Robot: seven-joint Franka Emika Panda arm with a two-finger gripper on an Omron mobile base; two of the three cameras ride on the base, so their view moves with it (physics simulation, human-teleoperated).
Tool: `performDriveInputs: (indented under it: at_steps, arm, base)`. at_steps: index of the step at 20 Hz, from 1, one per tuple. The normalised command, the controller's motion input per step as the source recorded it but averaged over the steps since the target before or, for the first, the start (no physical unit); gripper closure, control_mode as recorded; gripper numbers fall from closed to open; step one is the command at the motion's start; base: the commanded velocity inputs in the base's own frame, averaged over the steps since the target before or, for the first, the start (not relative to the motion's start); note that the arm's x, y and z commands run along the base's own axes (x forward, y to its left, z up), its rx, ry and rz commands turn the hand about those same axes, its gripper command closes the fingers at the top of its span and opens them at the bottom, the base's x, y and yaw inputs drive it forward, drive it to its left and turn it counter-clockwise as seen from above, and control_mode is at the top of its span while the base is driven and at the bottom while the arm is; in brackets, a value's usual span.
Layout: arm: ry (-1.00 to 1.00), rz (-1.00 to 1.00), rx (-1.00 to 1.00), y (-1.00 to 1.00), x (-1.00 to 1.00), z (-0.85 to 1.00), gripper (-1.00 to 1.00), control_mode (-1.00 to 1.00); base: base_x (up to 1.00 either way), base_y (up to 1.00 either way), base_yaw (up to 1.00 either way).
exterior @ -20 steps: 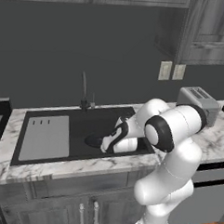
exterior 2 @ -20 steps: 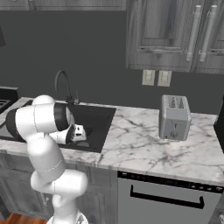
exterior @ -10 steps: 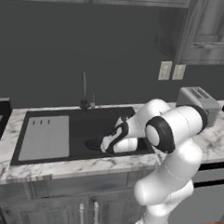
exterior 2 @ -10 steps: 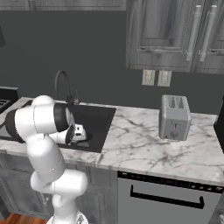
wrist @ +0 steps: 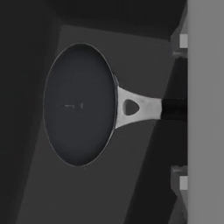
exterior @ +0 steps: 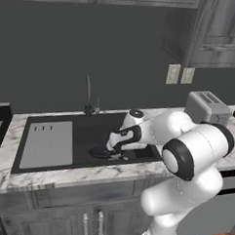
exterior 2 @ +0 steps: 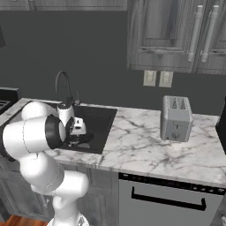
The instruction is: Move the pot and pan from the stove into the sink.
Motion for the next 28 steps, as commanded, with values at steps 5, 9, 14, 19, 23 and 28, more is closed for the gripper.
performDriveInputs:
  at_steps: [5,9,14,19,23,28]
  arm:
    - [0.17,-0.02,0.0,-0.06,-0.11,0.74,-1.0,-1.0]
    - [0.19,-0.01,0.0,-0.13,-0.28,0.8,-1.0,-1.0]
    - [0.14,-0.02,0.0,-0.21,-0.49,0.68,-1.0,-1.0]
    - [0.08,0.0,0.0,-0.22,-0.75,0.51,-1.0,-1.0]
    - [0.04,0.0,0.0,-0.16,-0.97,0.35,-1.0,-1.0]
    - [0.0,0.0,0.0,-0.16,-1.0,0.2,-1.0,-1.0]
  base:
    - [0.0,0.0,0.0]
    - [0.0,0.0,0.0]
    - [0.0,0.0,0.0]
    - [0.0,0.0,0.0]
    - [0.0,0.0,0.0]
    - [0.0,0.0,0.0]
